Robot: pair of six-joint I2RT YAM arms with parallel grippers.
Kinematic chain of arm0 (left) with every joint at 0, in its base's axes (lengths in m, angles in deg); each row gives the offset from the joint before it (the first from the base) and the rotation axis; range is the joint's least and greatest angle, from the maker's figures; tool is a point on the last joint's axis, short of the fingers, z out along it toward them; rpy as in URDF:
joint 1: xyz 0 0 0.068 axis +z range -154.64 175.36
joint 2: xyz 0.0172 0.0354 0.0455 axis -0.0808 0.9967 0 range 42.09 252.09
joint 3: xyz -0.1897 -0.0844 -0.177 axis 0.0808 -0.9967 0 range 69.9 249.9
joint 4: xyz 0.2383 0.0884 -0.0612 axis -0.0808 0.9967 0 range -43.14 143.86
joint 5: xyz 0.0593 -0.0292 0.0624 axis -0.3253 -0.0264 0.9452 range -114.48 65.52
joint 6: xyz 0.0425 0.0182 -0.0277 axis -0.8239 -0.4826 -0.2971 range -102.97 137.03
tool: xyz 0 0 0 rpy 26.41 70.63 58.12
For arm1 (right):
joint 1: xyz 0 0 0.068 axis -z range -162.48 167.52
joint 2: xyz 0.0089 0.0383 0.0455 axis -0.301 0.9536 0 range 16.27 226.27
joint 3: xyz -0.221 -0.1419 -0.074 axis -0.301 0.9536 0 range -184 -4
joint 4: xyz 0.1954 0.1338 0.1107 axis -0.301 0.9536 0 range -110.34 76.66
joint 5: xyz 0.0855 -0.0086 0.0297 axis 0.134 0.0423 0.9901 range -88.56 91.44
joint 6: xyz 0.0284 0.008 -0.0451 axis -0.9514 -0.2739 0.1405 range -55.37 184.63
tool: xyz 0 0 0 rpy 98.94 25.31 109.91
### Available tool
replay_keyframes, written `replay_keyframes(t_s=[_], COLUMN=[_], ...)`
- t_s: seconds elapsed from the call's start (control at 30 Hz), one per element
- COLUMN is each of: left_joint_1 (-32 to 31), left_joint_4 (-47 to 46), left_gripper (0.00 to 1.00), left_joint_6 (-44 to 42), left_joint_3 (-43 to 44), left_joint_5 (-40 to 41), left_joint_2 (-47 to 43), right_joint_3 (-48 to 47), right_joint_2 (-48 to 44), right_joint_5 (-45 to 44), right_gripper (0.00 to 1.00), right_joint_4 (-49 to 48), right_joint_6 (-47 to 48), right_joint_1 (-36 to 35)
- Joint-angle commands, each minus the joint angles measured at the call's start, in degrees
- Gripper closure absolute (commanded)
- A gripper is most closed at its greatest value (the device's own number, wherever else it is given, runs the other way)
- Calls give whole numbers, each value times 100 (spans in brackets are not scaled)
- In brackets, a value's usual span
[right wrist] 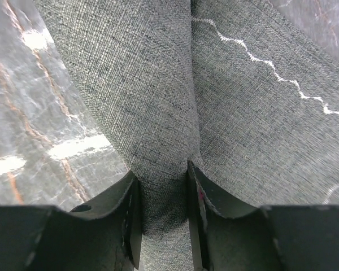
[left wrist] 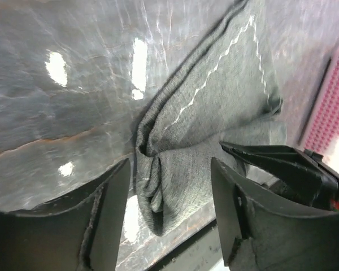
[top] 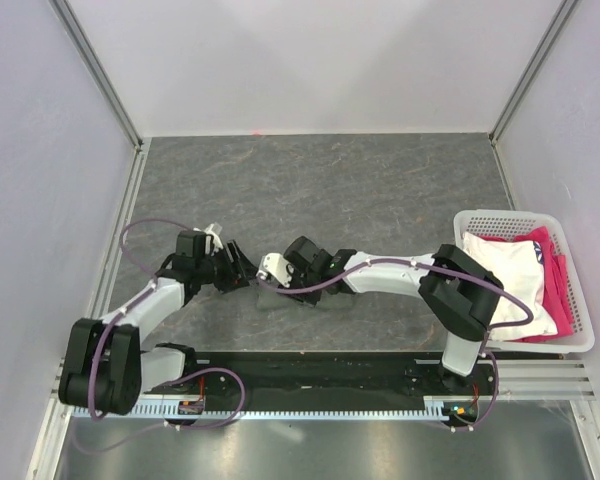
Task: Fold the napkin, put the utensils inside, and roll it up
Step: Roll the napkin with the utensil
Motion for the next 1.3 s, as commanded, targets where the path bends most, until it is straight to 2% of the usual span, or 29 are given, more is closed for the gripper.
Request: replay_keyframes(t_s=[0.0,0.4,0.63,0.97,1.27], left_joint_1=[36,18,9,-8,-52], left_joint_4=[320,-391,-664,-734,-1490], left_gripper=[34,34,34,33,43], left_joint_6=[-240,-232,-249,-355,-328], left_joint_3=[22,-629,-787,-910,-1121], left_joint_5=[627,-58,20,276,-128], left_joint_2=[-596,-1476,-1581,-1924,-1398], right_joint_3=[12,-1631,-2360,-3090,-3292], right_joint_2=[266,1575,2436,3307,3642], right_joint_5=[1552,3608,5014,5069,5148], right_gripper=[62,61,62,63,62], right_joint_4=[469,2164,2806,3404,3422], right_joint_6=[-569,-464,-491,-719,-825], right_joint_1=[264,1134,1635,1890,1952])
